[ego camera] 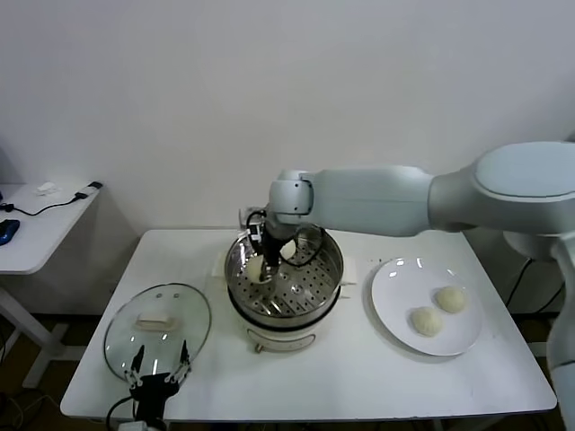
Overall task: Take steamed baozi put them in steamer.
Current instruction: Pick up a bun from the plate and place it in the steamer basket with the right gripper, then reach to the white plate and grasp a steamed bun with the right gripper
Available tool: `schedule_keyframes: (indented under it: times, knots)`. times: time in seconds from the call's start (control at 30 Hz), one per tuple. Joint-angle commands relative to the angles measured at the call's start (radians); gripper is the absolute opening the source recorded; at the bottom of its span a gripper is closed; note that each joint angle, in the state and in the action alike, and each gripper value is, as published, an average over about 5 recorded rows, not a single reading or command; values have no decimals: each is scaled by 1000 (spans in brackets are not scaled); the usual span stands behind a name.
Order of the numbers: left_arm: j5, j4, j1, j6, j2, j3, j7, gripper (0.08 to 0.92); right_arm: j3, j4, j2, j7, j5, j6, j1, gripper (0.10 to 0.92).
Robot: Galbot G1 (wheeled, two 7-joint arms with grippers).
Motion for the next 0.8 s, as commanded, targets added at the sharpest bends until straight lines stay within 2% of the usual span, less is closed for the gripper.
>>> schedule_keyframes:
  times: [0.03, 0.17, 0.27, 0.4, 0.47, 0.67, 0.8]
  knots:
    - [2, 1, 0, -1, -1, 2, 1, 823, 5, -92, 55, 19, -40, -3, -73, 628]
    - [5, -2, 1, -3, -3, 4, 0, 823, 24, -108, 61, 22, -38, 15, -85, 645]
    - [6, -3, 3, -3, -4, 3, 0, 823, 30, -93, 51, -4, -42, 46, -61, 710]
    - [8, -8, 5, -3, -6, 2, 0, 823, 18, -37, -2, -93, -70, 124, 42, 803]
    - [10, -9, 5, -2, -6, 3, 1, 823, 21, -6, -54, -163, -98, 181, 108, 816]
    - [12, -14, 5, 0, -4, 5, 3, 823, 18, 107, -340, -391, -116, 325, 281, 823]
    - [9, -15, 2, 1, 0, 1, 7, 823, -88, 185, -568, -450, -158, 378, 371, 823]
